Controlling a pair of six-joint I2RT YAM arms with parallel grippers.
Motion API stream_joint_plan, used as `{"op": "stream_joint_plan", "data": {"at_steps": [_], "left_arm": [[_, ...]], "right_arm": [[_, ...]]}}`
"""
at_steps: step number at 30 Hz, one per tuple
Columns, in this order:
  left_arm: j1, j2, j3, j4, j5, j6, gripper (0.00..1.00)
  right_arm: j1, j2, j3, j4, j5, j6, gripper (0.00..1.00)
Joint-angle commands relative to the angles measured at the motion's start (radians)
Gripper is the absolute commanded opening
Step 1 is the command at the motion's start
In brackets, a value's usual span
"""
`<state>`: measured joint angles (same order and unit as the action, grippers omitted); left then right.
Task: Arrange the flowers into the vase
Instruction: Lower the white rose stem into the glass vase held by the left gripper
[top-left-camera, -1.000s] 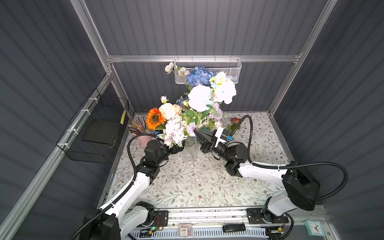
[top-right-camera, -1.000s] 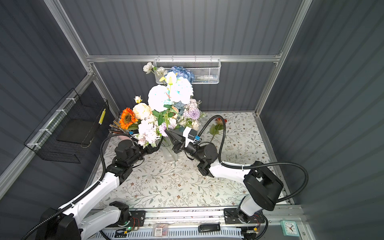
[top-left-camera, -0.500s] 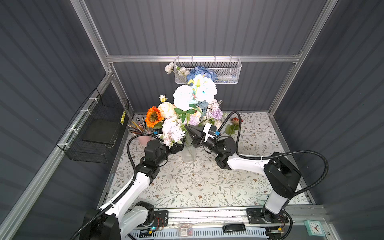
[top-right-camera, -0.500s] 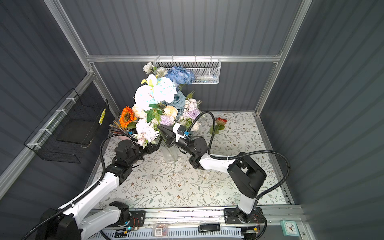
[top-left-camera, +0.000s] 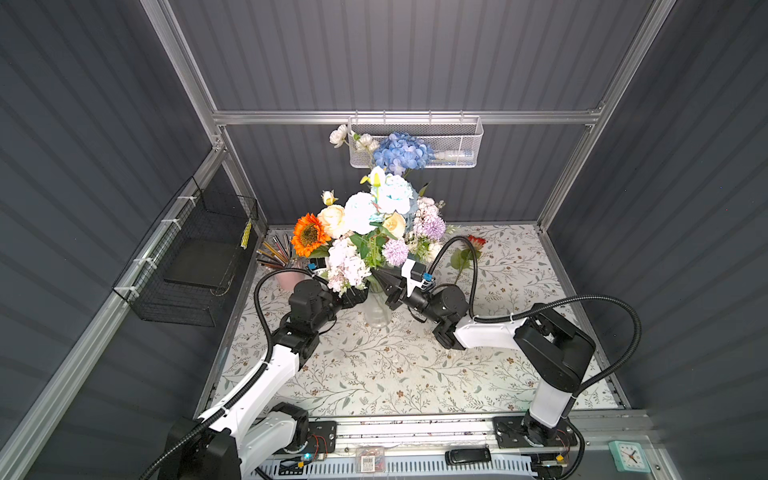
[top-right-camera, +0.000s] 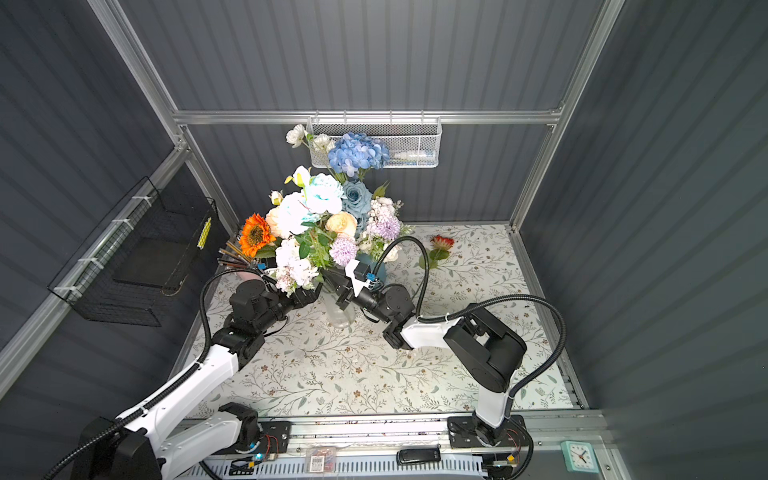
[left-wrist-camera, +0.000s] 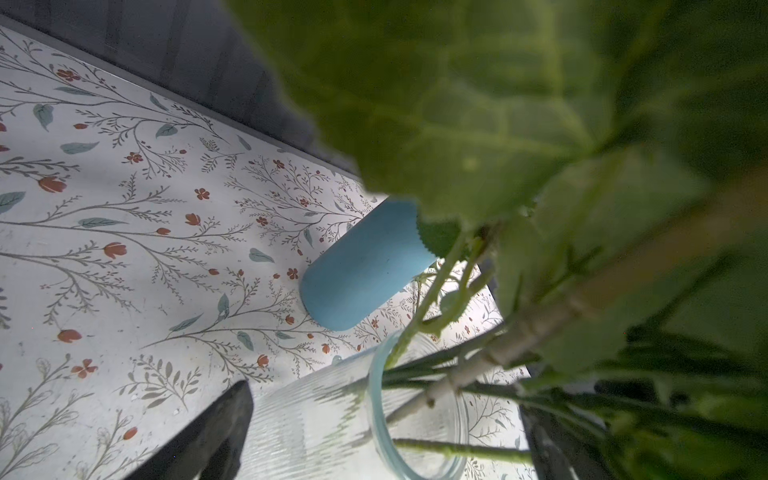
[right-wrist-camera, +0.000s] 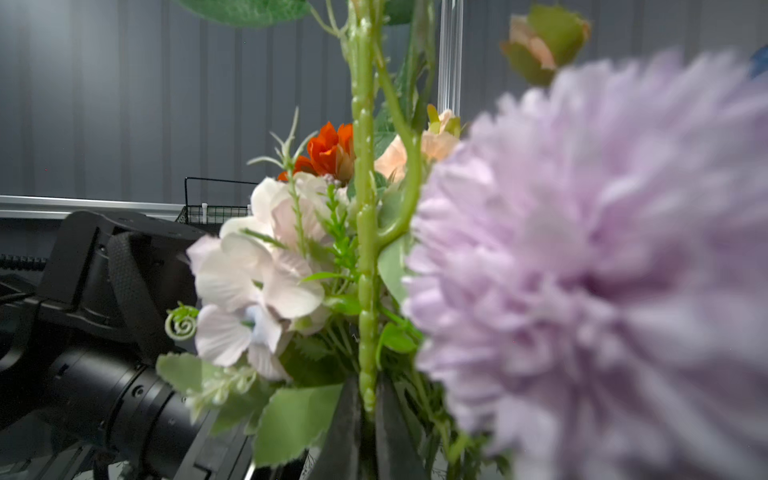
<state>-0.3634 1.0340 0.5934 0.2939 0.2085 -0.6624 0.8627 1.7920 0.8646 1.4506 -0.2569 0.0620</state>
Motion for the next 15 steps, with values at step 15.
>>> {"op": "stream_joint_plan", "data": {"at_steps": [15], "left_arm": [[0.001, -0.008, 0.014, 0.005, 0.006, 0.010, 1.00]], "right_arm": [[-0.007, -0.021, -0.113, 0.028, 0.079, 0.024, 0.19]]}}
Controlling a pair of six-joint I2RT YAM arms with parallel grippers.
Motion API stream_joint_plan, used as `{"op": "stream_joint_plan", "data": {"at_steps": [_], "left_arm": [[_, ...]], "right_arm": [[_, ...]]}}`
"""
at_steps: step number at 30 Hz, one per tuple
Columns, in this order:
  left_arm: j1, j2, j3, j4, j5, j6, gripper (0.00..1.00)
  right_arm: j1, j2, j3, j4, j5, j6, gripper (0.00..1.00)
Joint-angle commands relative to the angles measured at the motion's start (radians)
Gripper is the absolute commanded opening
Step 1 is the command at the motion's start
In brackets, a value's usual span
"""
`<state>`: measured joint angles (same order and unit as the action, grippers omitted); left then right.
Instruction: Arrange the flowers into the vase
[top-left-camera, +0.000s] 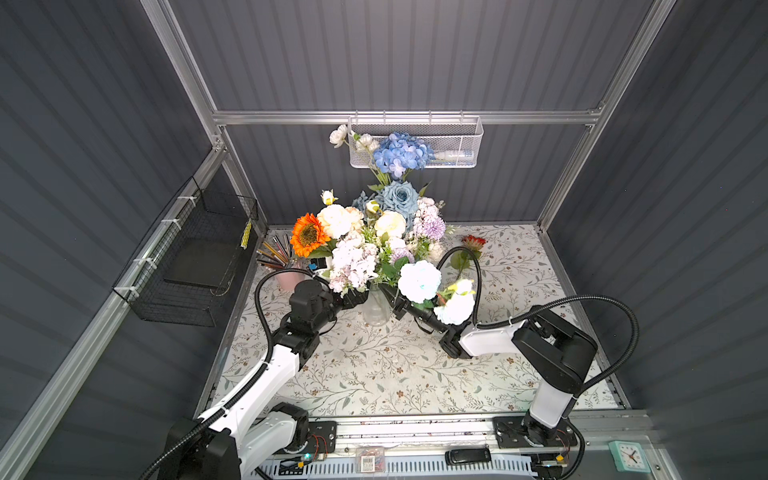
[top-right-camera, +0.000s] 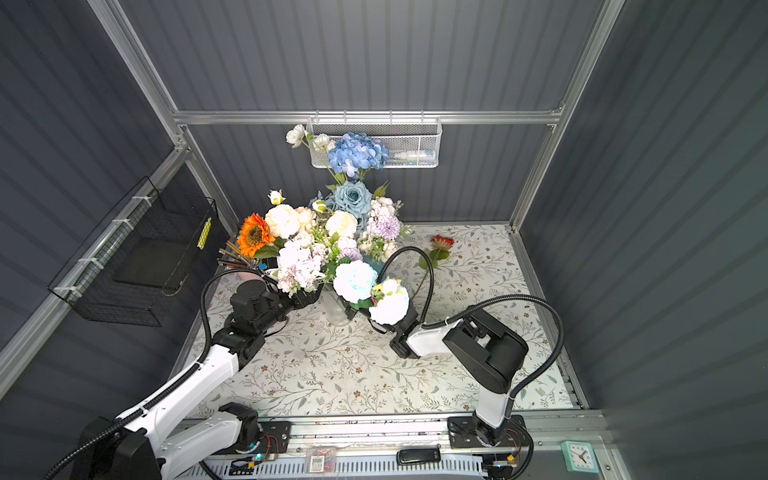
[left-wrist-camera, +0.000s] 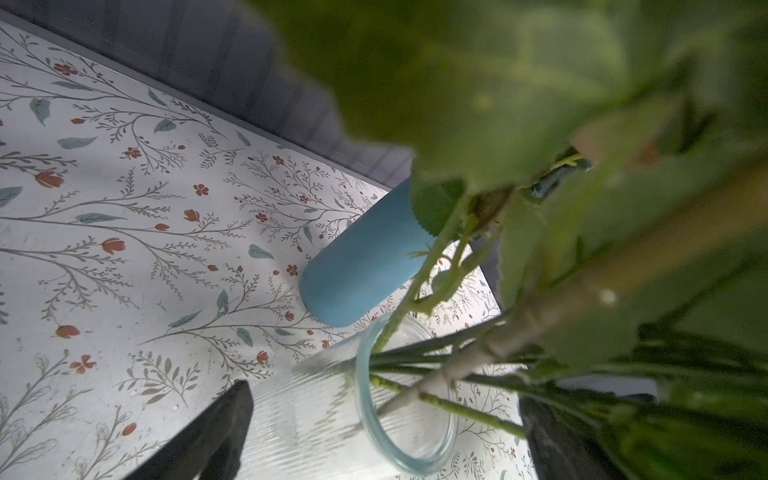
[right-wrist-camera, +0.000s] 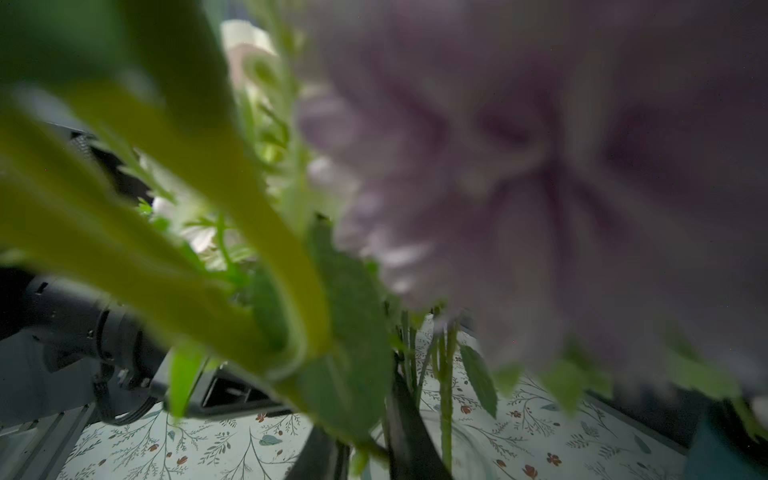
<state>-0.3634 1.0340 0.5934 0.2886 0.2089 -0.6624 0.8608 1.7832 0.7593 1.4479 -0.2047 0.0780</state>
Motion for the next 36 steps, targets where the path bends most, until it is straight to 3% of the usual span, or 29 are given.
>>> {"op": "stream_joint_plan", "data": {"at_steps": [1, 6, 11, 15, 31, 36], "left_arm": [[0.001, -0.009, 0.014, 0.010, 0.004, 0.008, 1.00], [0.001, -0.012, 0.015, 0.008, 0.006, 0.010, 1.00], [0.001, -0.014, 0.011, 0.010, 0.004, 0.012, 1.00], [0.001, -0.006, 0.002, 0.030, 0.006, 0.004, 1.00], [0.001, -0.020, -0.005, 0.018, -0.003, 0.015, 1.00], [0.001, -0.013, 0.000, 0.023, -0.002, 0.016, 1.00]], "right_arm": [[-0.005, -0.014, -0.009, 0.031, 0.027, 0.011, 0.17], [-0.008, -0.082, 0.003, -0.125, 0.038, -0.009, 0.04], [-0.008, -0.221, 0.109, -0.654, 0.082, -0.089, 0.02], [-0.008, -0.246, 0.182, -0.909, 0.125, -0.148, 0.03], [-0.008, -0.173, 0.242, -1.052, 0.148, -0.162, 0.14], [-0.008, -0.197, 0.226, -1.087, 0.157, -0.162, 0.25]]}}
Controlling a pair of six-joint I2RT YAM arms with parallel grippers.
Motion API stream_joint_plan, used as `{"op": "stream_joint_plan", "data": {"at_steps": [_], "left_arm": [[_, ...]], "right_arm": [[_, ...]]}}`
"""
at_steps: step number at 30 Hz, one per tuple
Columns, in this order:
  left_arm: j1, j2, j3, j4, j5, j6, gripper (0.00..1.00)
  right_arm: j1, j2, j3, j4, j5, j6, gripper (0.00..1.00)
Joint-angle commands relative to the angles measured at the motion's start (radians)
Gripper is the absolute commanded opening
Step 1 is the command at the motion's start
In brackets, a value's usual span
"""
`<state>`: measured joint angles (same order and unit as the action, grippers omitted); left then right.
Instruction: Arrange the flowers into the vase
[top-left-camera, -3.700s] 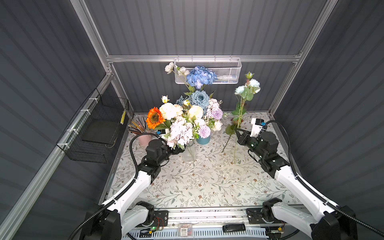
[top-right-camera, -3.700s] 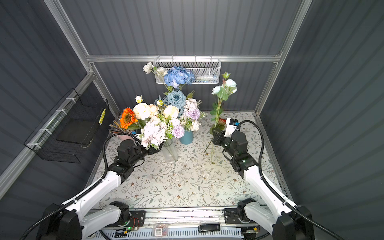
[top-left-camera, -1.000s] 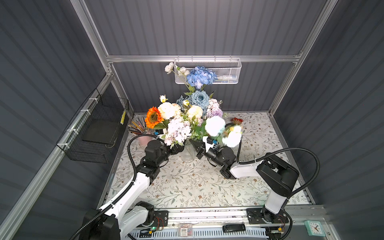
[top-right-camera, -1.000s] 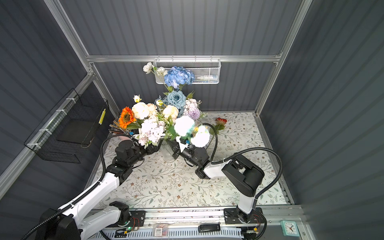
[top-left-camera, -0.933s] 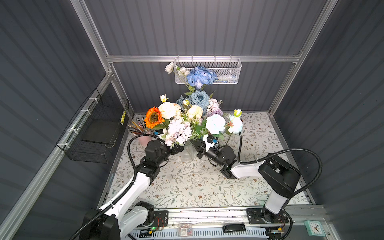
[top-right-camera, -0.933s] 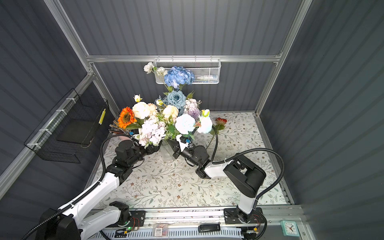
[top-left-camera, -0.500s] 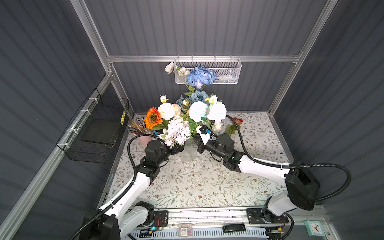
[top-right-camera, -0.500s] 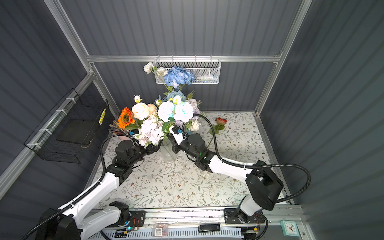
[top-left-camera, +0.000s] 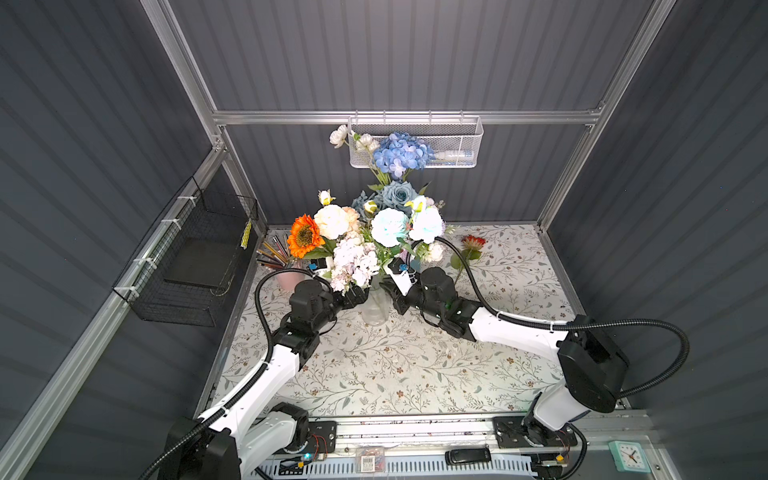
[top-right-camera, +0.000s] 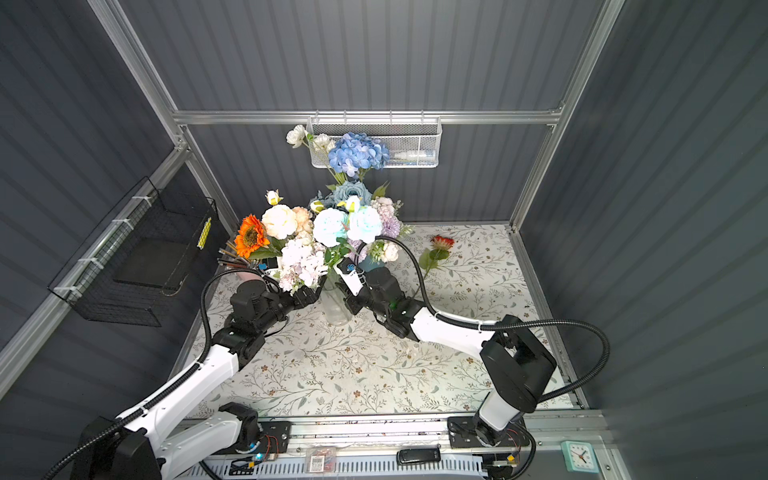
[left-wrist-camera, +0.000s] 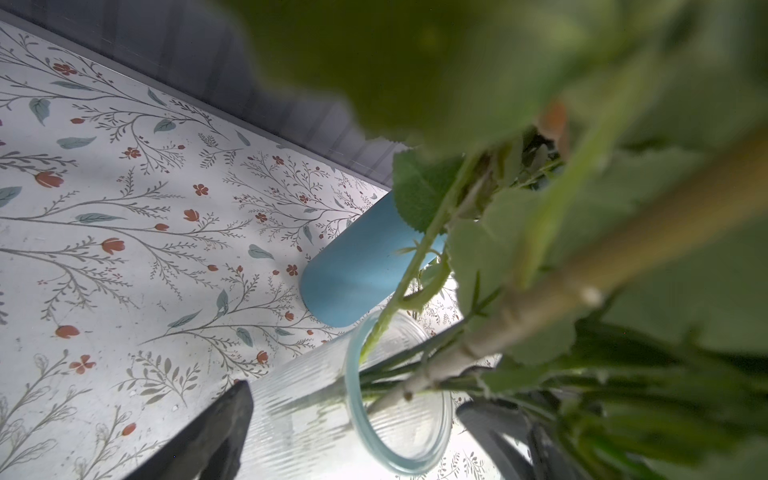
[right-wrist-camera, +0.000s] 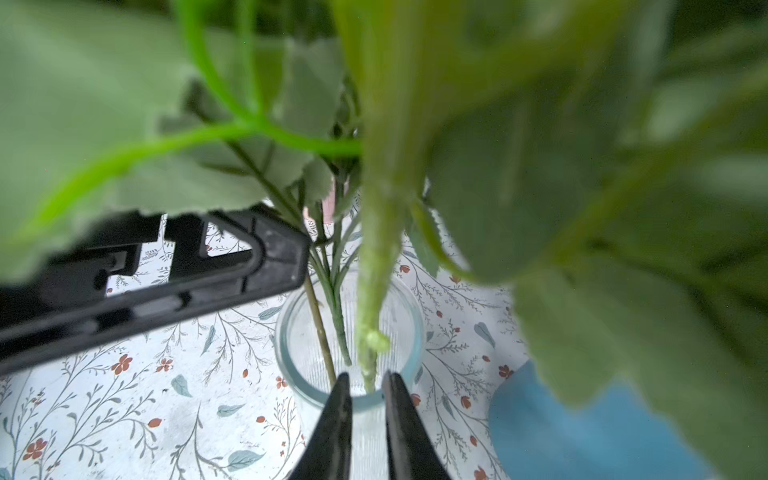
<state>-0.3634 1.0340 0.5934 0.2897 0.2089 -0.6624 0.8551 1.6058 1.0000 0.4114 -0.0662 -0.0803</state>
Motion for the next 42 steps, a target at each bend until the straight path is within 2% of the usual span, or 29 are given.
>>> {"op": "stream_joint_plan", "data": {"at_steps": [1, 13, 21, 27, 32, 37, 42], "left_arm": [[0.001, -0.011, 0.000, 0.022, -0.003, 0.014, 1.00], [0.001, -0.011, 0.002, 0.021, 0.001, 0.010, 1.00], [0.001, -0.006, 0.008, 0.026, 0.005, 0.010, 1.00], [0.002, -0.014, 0.007, 0.019, 0.004, 0.011, 1.00], [0.001, -0.012, 0.008, 0.023, 0.005, 0.011, 1.00], [0.001, -0.018, 0.014, 0.009, 0.009, 0.017, 1.00], [0.001, -0.037, 0.007, -0.008, -0.012, 0.027, 1.00]], "right_arm": [[-0.002, -0.027, -0.020, -0.052, 0.023, -0.002, 0.26], [-0.011, -0.231, -0.127, -0.052, 0.010, 0.017, 0.46], [-0.039, -0.356, -0.174, -0.011, -0.086, 0.076, 0.56], [-0.042, -0.407, -0.186, 0.071, -0.113, 0.100, 0.58], [-0.050, -0.361, -0.160, 0.083, -0.094, 0.113, 0.58], [-0.050, -0.273, -0.074, -0.031, -0.081, 0.131, 0.52], [-0.050, -0.218, -0.028, -0.173, -0.051, 0.132, 0.52]]}}
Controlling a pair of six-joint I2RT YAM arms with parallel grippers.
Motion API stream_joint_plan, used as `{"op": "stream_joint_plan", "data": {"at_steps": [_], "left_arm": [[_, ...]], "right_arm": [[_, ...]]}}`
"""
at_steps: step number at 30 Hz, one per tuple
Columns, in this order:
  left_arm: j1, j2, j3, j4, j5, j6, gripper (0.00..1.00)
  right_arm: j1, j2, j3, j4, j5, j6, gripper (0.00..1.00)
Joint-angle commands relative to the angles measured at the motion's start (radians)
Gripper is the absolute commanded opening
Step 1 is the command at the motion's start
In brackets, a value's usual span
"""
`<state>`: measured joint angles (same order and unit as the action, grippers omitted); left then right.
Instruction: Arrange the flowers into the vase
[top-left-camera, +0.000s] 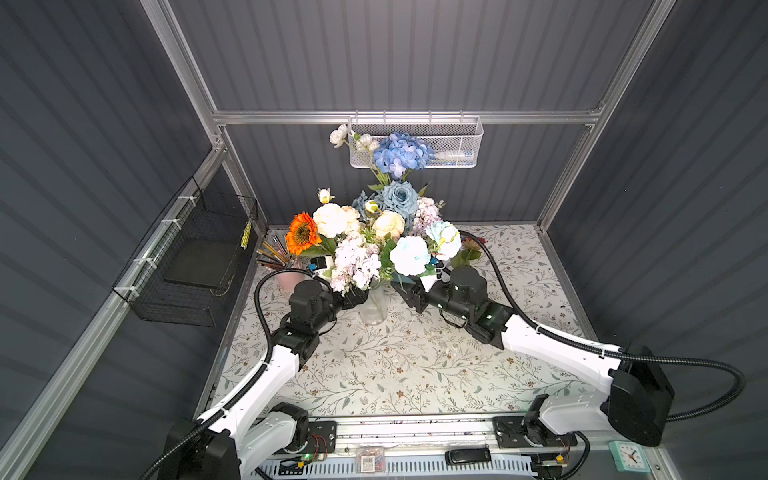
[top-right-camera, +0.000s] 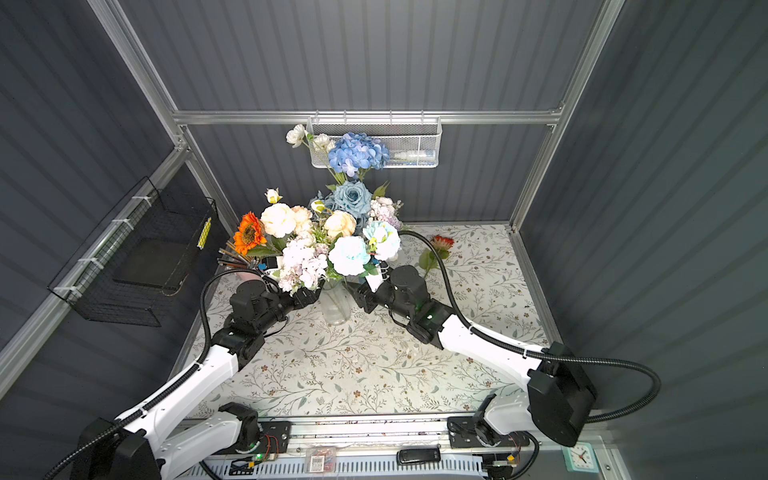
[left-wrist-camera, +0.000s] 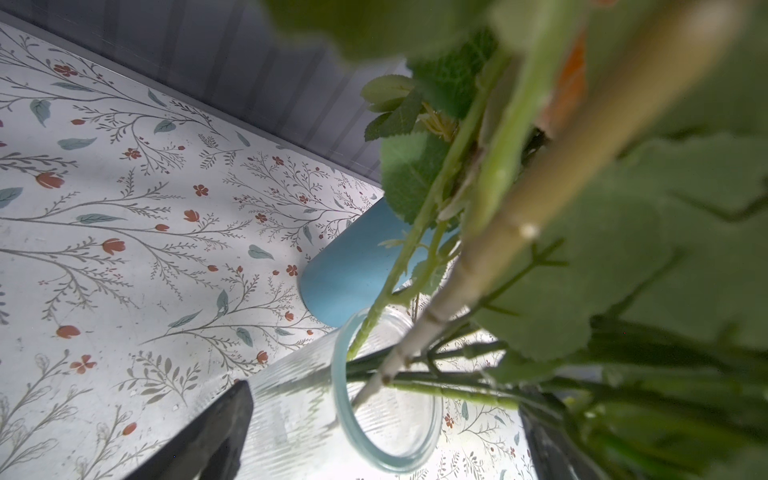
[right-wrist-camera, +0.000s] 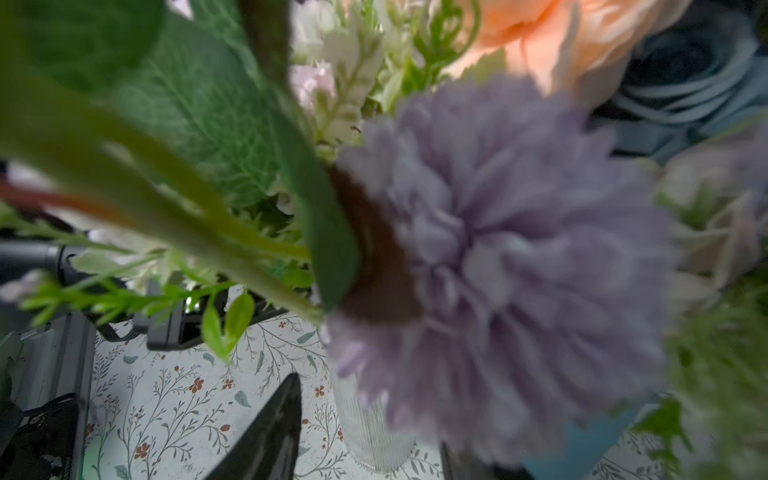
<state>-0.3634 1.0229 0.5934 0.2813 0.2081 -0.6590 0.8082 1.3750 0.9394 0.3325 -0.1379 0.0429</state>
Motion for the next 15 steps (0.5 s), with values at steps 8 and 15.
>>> {"op": "stream_joint_plan", "data": {"at_steps": [8, 15], "left_arm": [[0.001, -0.015, 0.010, 0.004, -0.016, 0.027, 1.00], [0.002, -0.001, 0.023, 0.002, -0.030, 0.030, 1.00]], "right_arm": [[-0.003, 0.018, -0.004, -0.232, 0.036, 0.028, 0.53], [-0.008, -0.021, -0.052, -0.347, 0.052, 0.038, 0.56]]}}
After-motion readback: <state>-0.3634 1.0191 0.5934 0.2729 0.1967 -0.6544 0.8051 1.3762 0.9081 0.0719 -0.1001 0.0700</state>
